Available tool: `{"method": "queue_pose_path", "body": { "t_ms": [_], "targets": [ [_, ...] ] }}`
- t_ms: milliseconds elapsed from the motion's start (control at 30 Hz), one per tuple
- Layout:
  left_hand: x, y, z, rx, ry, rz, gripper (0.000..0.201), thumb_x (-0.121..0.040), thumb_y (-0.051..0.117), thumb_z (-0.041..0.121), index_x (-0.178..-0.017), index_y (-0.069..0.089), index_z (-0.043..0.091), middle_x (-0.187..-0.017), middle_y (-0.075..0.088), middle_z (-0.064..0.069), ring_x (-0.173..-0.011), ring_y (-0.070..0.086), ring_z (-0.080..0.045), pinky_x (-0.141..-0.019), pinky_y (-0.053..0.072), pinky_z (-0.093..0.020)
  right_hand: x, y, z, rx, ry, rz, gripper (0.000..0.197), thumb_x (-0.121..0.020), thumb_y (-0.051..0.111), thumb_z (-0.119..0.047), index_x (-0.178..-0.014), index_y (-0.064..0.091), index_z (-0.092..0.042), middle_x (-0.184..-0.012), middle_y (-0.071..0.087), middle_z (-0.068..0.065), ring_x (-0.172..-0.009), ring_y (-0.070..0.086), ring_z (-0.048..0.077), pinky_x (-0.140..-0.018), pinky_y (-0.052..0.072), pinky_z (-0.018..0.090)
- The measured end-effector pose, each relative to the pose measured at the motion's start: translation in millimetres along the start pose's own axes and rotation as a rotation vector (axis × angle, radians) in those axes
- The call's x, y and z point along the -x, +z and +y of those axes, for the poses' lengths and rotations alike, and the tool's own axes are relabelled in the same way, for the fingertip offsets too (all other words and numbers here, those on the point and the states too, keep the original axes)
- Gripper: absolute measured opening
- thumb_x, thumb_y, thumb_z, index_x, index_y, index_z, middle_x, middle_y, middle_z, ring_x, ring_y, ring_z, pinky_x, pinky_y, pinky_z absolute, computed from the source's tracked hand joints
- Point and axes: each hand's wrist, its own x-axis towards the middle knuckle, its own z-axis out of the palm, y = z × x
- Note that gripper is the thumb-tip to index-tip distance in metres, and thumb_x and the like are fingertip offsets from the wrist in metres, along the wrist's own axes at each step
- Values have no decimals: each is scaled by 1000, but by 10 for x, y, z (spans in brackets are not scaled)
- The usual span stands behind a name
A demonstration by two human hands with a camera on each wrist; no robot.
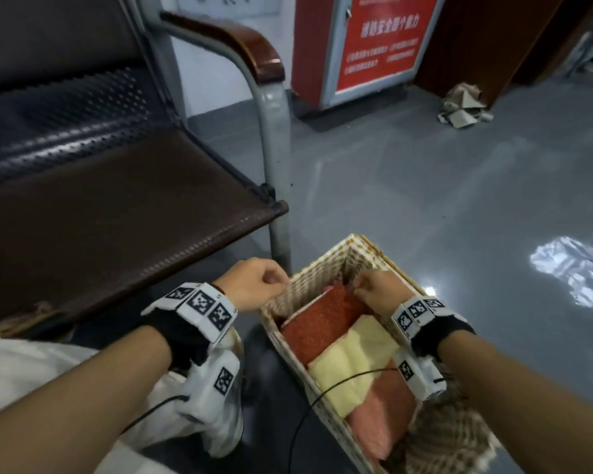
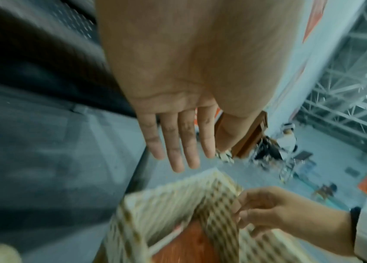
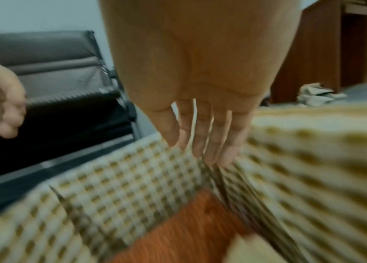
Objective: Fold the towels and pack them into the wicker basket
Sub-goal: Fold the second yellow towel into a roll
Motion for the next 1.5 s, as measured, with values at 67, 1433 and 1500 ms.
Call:
{"method": "queue_pose_path", "body": {
  "t_ms": [67,1433,1500],
  "targets": [
    [154,-375,54,62,24,125,9,-85,65,20,-83,67,28,-85,68,8,-88,64,-11,-80,48,-25,-69,-297,-421,19,-133,20,15,-87,59,-20,-100,66,-16,-101,69,3,-97,62,21,-78,41,23],
    [3278,-2756,-3218,-234,-625,537,38,-87,62,31,-122,57,18,-123,54,-3,-111,53,-17,-93,41,-24,-6,1150,-6555,201,-1051,-240,23,-90,49,-15,-97,66,-1,-99,66,18,-96,59,32,-74,45,33],
    [3245,-2766,-3173,-230,-628,609,47,-87,62,29,-130,47,18,-127,46,-2,-113,51,-19,-95,41,-26,45,945,-6523,66,-1086,-236,21,-92,46,-12,-98,65,-6,-96,66,13,-96,59,29,-69,37,28]
  ]
}}
